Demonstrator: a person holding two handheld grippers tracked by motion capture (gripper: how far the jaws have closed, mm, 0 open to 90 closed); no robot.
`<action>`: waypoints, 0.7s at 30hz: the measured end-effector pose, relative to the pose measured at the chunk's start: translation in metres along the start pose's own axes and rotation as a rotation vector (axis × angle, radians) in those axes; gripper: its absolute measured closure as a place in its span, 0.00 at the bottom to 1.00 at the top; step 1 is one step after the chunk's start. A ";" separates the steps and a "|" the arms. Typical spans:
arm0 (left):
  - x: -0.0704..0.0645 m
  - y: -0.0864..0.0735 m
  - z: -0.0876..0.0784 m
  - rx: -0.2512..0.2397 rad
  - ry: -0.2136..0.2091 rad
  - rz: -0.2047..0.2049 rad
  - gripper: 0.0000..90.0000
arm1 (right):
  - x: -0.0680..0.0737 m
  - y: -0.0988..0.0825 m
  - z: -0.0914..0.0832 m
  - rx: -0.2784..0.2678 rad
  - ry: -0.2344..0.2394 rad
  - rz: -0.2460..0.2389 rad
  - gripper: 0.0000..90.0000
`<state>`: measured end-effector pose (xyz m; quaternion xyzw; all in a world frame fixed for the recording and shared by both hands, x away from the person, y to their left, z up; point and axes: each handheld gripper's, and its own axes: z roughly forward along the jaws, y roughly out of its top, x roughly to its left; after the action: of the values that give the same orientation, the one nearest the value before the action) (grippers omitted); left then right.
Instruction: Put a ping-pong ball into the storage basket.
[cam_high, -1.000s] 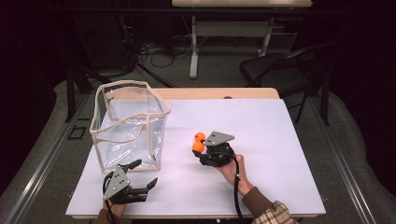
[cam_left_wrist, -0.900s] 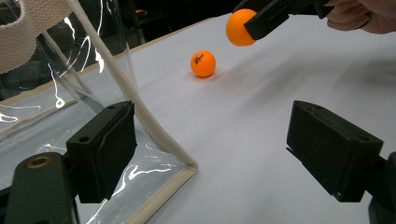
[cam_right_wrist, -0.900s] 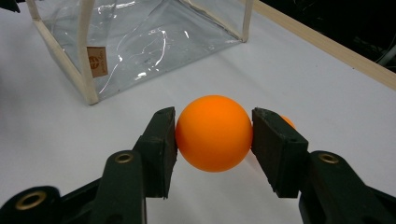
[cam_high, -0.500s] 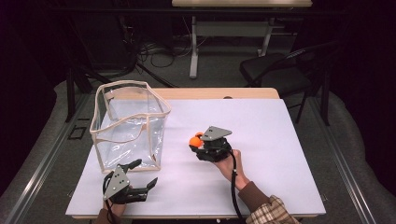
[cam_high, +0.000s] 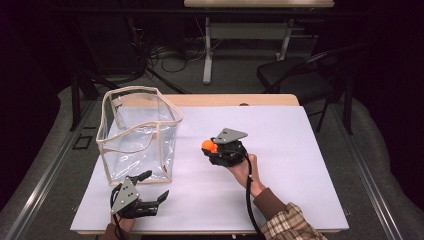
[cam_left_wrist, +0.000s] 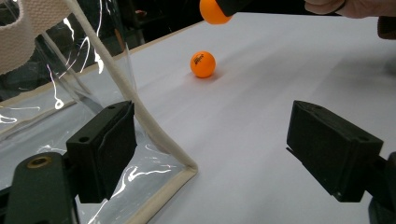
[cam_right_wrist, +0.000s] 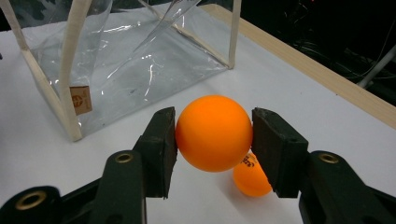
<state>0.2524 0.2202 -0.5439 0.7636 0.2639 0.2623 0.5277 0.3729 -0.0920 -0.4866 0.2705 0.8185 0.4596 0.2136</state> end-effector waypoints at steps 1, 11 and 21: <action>0.000 0.000 0.000 0.000 0.000 0.001 0.18 | -0.001 0.001 0.000 -0.002 0.002 0.002 0.56; 0.000 0.000 0.000 -0.004 0.003 -0.003 0.18 | -0.006 0.014 0.004 -0.001 -0.004 -0.009 0.56; 0.000 0.000 0.000 -0.002 0.002 0.001 0.18 | -0.008 0.022 0.010 -0.009 -0.006 -0.004 0.56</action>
<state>0.2523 0.2206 -0.5438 0.7629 0.2639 0.2638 0.5280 0.3902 -0.0814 -0.4720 0.2693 0.8163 0.4620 0.2184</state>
